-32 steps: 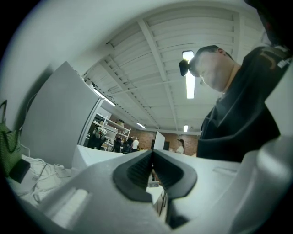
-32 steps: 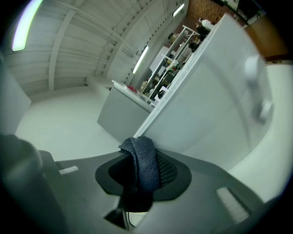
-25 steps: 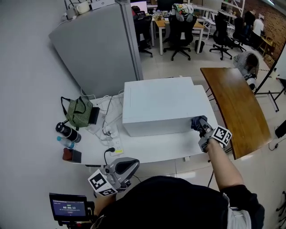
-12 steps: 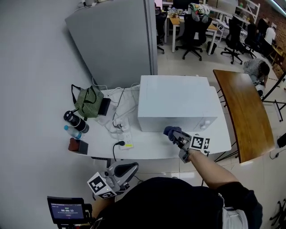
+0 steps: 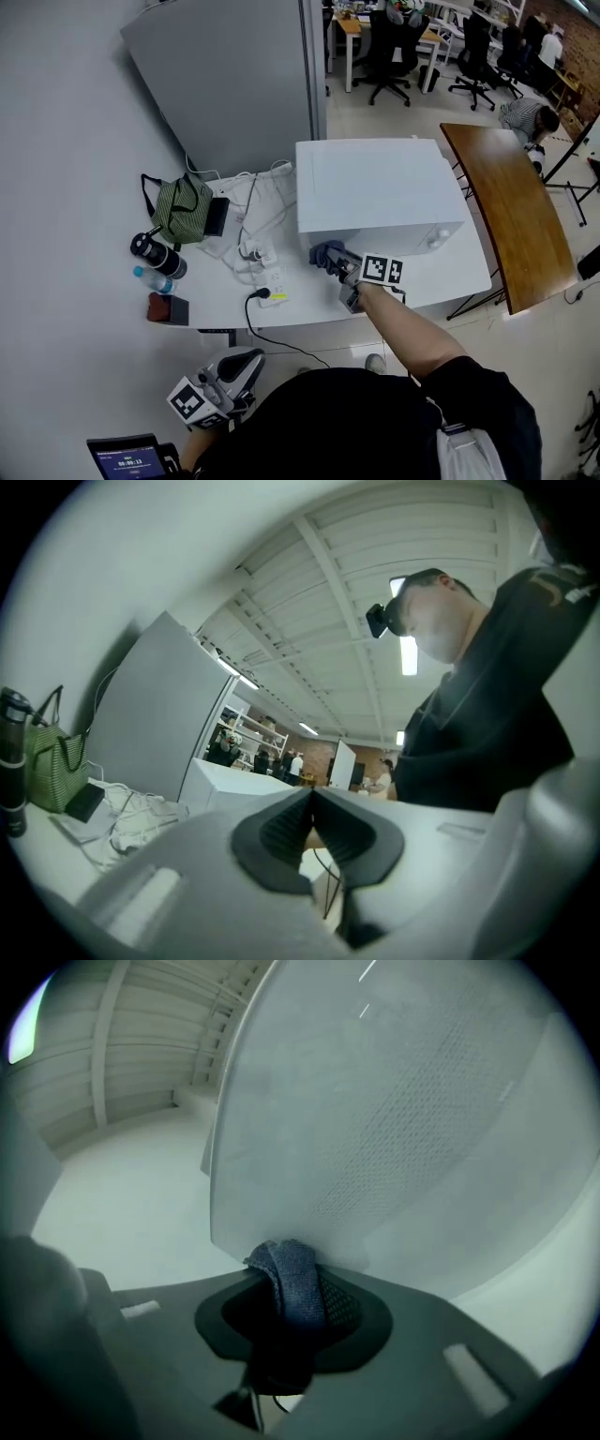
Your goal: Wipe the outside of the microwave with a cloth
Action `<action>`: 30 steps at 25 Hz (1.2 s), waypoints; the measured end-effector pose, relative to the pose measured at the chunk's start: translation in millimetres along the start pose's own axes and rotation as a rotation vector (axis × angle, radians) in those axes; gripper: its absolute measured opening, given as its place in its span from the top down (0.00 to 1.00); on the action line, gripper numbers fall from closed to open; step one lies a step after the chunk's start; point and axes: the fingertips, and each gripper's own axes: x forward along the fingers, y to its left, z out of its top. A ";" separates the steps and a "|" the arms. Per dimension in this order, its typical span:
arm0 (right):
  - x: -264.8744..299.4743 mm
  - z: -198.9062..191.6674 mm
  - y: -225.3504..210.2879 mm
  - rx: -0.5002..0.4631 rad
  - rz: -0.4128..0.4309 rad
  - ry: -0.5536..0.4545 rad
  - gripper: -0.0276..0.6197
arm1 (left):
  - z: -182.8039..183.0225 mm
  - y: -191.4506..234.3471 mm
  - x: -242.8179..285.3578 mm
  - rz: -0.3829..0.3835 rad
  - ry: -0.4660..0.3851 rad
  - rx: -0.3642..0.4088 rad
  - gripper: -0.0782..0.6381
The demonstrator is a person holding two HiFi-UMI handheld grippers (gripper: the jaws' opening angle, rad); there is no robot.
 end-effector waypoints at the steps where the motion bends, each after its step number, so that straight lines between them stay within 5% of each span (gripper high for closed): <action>1: -17.6 10.8 -8.7 0.003 -0.012 -0.018 0.82 | -0.6 -3.3 8.5 -0.011 0.001 0.005 0.88; 9: -220.1 126.7 -125.1 0.078 -0.212 -0.295 0.81 | -3.0 -65.9 132.6 -0.118 -0.019 -0.008 0.88; 13: -226.7 128.8 -124.1 0.112 -0.154 -0.291 0.81 | -13.4 -86.0 169.7 -0.147 -0.002 -0.022 0.88; 15: -204.4 110.7 -104.0 0.047 -0.121 -0.203 0.81 | -15.2 -90.8 172.7 -0.147 0.002 -0.023 0.88; 17: -166.5 74.5 -68.3 -0.223 -0.097 -0.013 0.81 | -14.0 -89.1 162.9 -0.127 -0.002 -0.022 0.88; 18: -143.1 52.4 -45.3 -0.451 -0.079 0.095 0.81 | -10.4 -86.0 154.3 -0.114 -0.012 -0.022 0.88; 21: -68.6 -16.5 28.7 -1.333 0.006 0.367 0.81 | 0.7 -67.8 114.9 -0.065 -0.043 -0.026 0.89; 23: -21.7 -61.4 57.1 -1.766 0.070 0.477 0.81 | -5.9 -47.1 74.1 -0.018 -0.021 -0.020 0.88; 27: 54.3 -116.5 48.3 -2.344 0.049 0.628 0.81 | -8.3 -13.0 8.2 0.041 -0.005 -0.031 0.88; 30: 72.0 -114.5 22.6 -2.591 -0.032 0.704 0.81 | -6.2 0.1 -10.7 0.051 0.005 -0.040 0.88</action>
